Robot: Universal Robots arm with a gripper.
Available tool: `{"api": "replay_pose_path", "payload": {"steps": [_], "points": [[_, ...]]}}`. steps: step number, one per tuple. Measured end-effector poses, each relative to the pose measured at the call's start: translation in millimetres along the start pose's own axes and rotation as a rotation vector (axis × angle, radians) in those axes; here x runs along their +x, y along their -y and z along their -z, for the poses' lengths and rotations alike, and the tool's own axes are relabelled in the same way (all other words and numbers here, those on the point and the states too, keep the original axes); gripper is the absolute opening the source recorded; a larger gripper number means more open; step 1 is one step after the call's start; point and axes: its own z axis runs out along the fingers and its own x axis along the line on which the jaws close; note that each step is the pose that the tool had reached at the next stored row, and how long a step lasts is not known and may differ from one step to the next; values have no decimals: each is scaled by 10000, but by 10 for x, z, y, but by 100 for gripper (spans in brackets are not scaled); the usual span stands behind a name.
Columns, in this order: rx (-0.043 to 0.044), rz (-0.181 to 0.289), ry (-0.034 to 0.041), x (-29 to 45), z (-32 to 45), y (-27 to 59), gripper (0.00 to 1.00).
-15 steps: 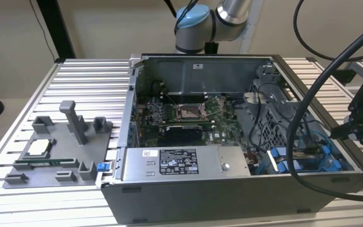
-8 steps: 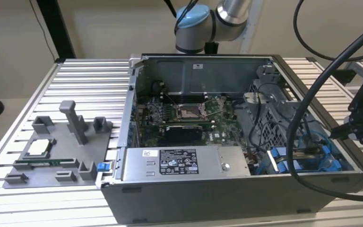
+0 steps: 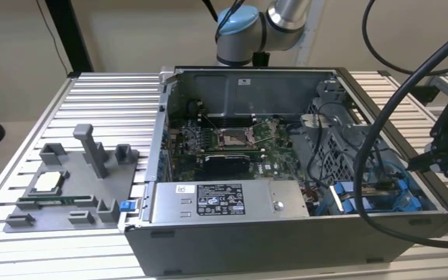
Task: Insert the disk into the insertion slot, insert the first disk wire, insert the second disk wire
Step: 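Insert the second disk wire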
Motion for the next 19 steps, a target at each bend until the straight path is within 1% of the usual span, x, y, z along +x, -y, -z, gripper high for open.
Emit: {"api": "replay_pose_path", "payload": {"steps": [2,4,7,10,13,19], "points": [[0,0,1,-8,21,-6,0],[0,-2,1,-23,59,-23,0],[1,-4,1,-52,111,-66,0],[1,-8,5,-75,143,-119,0],[3,-10,2,-93,148,-178,0],[-1,-11,2,-134,125,-307,0]]}}
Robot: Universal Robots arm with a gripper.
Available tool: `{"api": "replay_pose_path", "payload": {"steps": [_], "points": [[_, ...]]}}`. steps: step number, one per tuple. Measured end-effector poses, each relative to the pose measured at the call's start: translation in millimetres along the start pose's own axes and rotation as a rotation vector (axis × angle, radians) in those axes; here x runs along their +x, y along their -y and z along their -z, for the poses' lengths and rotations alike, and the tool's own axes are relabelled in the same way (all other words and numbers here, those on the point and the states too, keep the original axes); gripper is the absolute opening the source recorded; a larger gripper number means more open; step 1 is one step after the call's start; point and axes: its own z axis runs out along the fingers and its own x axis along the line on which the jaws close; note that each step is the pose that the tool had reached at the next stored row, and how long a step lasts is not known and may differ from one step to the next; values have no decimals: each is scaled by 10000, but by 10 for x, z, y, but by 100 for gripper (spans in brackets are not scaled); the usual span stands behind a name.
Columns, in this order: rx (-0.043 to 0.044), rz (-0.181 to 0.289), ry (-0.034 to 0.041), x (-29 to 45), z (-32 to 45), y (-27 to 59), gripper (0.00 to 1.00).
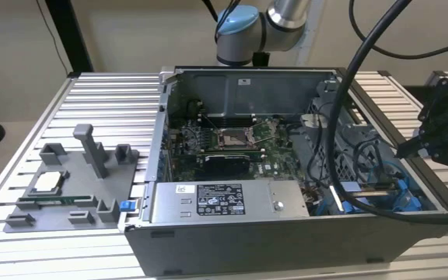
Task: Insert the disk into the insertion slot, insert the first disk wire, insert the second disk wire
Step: 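Insert the second disk wire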
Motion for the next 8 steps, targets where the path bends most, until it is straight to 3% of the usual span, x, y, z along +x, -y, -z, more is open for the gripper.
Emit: {"api": "replay_pose_path", "payload": {"steps": [8], "points": [[-13,-5,-2,-43,5,-164,0]]}}
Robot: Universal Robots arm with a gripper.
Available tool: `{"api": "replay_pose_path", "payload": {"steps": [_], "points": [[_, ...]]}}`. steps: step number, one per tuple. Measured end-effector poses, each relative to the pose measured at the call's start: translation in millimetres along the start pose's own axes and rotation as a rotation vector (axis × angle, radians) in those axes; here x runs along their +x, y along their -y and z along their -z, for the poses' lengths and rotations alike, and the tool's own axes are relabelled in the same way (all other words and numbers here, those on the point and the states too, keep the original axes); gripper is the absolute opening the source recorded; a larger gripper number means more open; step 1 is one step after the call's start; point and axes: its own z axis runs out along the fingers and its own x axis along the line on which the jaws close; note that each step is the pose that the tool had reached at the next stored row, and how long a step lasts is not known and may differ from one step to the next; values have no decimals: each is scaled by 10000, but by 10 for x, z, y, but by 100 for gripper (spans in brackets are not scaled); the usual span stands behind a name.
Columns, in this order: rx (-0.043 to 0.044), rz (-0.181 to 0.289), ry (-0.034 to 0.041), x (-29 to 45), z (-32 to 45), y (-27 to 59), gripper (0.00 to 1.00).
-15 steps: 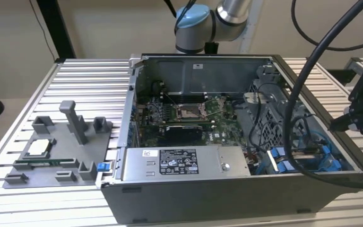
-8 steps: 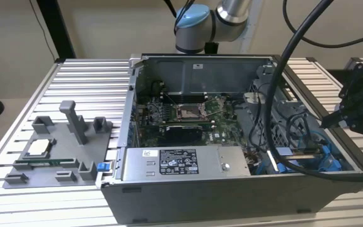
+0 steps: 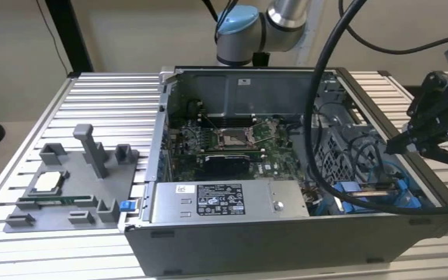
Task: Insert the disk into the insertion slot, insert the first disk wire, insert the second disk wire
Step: 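Insert the second disk wire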
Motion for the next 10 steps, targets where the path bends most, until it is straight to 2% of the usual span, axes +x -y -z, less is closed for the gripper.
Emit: {"api": "replay_pose_path", "payload": {"steps": [10], "points": [[-5,-1,1,-10,5,-192,0]]}}
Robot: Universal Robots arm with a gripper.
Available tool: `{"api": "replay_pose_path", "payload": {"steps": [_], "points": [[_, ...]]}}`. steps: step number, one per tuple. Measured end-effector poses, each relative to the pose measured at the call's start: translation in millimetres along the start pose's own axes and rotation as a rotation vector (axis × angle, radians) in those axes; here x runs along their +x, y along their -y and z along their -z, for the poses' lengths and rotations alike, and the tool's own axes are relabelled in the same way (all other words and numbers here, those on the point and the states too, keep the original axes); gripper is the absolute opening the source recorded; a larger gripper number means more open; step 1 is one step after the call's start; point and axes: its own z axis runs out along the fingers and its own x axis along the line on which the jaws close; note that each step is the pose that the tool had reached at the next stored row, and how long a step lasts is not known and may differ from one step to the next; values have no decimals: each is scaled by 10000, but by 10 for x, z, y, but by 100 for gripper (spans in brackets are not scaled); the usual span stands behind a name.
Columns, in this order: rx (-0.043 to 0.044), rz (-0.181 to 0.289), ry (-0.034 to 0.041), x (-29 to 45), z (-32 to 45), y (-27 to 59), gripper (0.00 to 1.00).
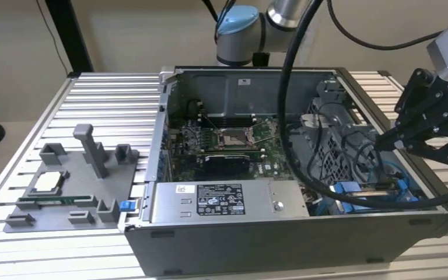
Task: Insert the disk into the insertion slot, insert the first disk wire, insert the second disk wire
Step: 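Insert the second disk wire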
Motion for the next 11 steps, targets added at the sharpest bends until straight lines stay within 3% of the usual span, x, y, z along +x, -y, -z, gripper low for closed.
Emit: {"api": "replay_pose_path", "payload": {"steps": [11], "points": [[3,-1,-4,34,-10,-134,0]]}}
